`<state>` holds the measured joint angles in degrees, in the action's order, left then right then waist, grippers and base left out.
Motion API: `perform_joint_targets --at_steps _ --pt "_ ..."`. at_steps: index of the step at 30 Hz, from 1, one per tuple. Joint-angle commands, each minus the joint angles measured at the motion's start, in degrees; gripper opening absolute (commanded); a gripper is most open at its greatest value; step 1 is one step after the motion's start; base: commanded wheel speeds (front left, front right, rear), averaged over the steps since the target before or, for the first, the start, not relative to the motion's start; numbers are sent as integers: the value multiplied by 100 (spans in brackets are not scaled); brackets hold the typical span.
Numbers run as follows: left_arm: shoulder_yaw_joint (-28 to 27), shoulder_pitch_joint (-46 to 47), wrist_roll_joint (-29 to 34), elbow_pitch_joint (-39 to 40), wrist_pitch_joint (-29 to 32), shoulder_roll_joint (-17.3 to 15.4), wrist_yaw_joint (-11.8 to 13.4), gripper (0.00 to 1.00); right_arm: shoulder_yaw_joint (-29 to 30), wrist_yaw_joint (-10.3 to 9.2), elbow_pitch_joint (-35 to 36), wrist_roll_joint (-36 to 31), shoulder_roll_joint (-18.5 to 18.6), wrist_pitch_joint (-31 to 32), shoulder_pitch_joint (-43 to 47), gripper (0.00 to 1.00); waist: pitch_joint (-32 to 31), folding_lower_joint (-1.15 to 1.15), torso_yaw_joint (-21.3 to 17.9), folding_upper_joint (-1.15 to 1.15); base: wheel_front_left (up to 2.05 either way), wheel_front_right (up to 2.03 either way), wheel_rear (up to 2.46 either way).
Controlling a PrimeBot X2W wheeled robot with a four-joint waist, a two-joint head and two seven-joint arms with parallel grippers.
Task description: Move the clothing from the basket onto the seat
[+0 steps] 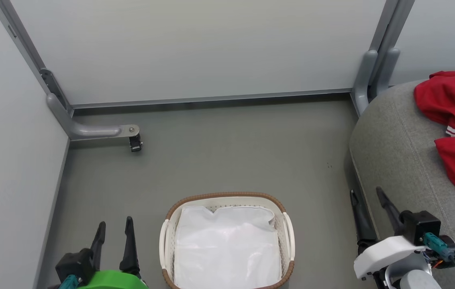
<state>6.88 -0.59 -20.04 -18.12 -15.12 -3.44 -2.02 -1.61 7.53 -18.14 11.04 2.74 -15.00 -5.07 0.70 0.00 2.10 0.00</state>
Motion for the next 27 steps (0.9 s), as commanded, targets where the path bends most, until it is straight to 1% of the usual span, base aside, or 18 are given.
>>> perform_joint_targets --at_steps 1,4,11,27 --pt "1 -2 -12 -32 6 2 -2 0 2 -1 -28 9 -7 5 2 0 0 0 0 0 0 0 0" --pt "7 -7 -95 -170 32 23 -7 0 10 -1 -157 96 -30 43 54 0 0 0 -1 0 0 0 0" --pt "-151 79 -871 -111 273 26 -66 0 105 -1 -96 976 -25 281 26 0 -4 0 -14 0 0 0 0" --pt "-402 223 -2227 12 668 32 -172 0 249 -2 33 2500 -14 669 -3 0 -10 0 -41 0 0 0 0"
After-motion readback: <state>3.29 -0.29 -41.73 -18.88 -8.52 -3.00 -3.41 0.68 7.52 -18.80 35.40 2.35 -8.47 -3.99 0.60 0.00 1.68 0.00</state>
